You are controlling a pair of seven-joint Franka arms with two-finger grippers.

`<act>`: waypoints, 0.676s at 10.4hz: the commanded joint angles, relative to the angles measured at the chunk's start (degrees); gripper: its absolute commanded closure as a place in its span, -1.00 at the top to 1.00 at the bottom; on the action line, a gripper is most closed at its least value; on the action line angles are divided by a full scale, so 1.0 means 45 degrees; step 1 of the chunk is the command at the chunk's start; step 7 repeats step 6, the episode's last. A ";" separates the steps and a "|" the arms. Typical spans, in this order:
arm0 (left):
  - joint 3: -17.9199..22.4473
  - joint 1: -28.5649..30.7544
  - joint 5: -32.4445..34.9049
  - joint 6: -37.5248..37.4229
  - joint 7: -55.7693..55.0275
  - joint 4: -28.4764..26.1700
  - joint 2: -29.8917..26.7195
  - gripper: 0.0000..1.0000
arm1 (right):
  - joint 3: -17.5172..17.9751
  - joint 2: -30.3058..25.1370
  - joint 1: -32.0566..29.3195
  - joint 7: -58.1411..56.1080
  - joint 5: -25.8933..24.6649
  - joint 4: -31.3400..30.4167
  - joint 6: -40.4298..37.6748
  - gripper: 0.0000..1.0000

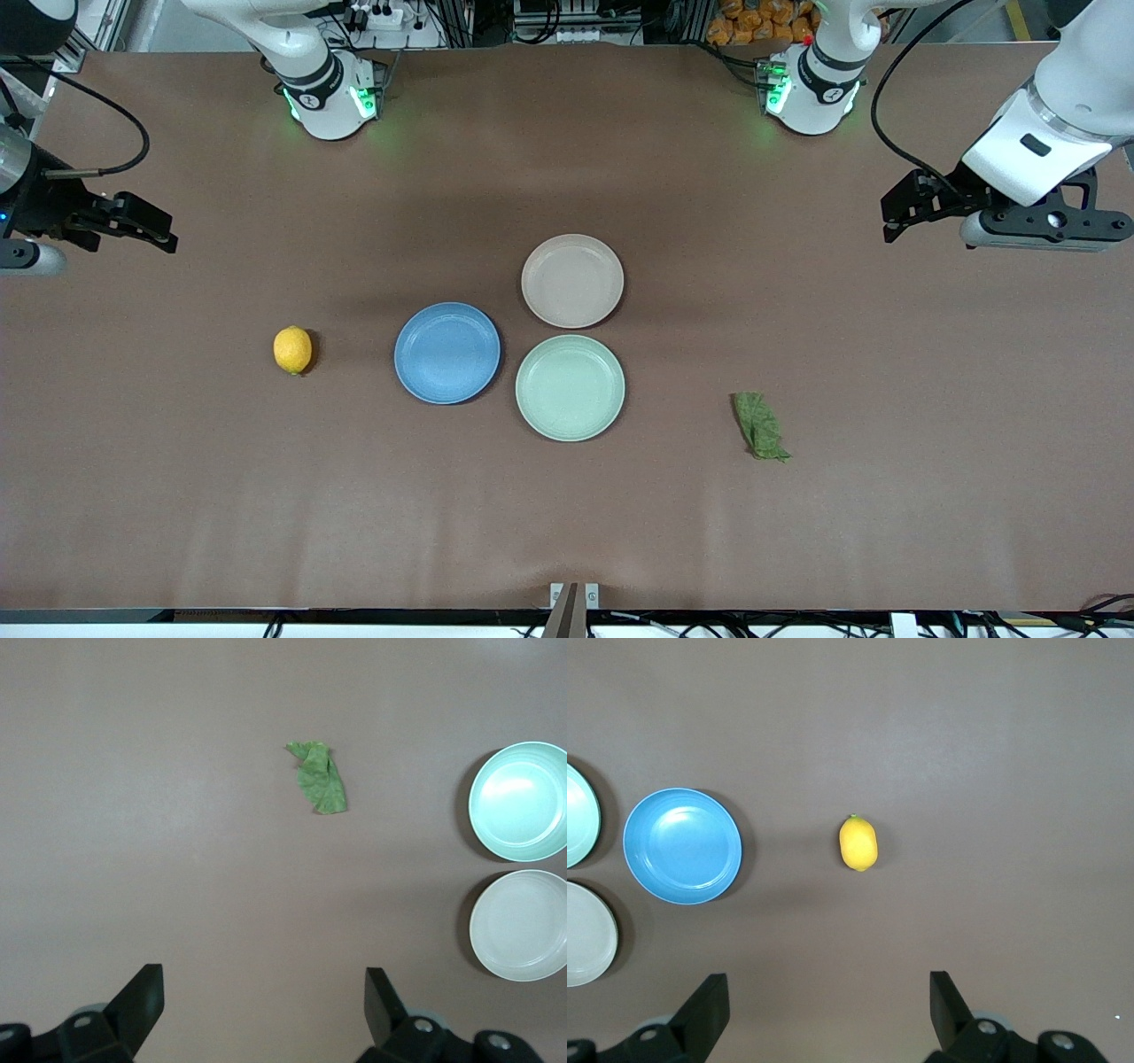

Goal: Pick lemon and lettuce from blue and beige plates

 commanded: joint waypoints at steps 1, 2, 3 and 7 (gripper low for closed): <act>0.0129 -0.0145 0.0109 -0.0161 0.0259 0.0197 0.0046 1.00 | -0.0034 -0.0182 0.0018 0.0236 -0.0210 -0.0129 -0.0150 1.00; 0.0129 -0.0145 0.0090 -0.0161 0.0259 0.0197 0.0046 1.00 | -0.0074 -0.0182 0.0018 0.0236 -0.0210 -0.0129 -0.0151 1.00; 0.0129 -0.0145 0.0090 -0.0161 0.0278 0.0197 0.0046 1.00 | -0.0093 -0.0182 -0.0001 0.0236 -0.0210 -0.0110 -0.0151 1.00; 0.0129 -0.0145 0.0090 -0.0161 0.0259 0.0197 0.0046 1.00 | -0.0191 -0.0182 -0.0040 0.0236 -0.0229 -0.0090 -0.0112 1.00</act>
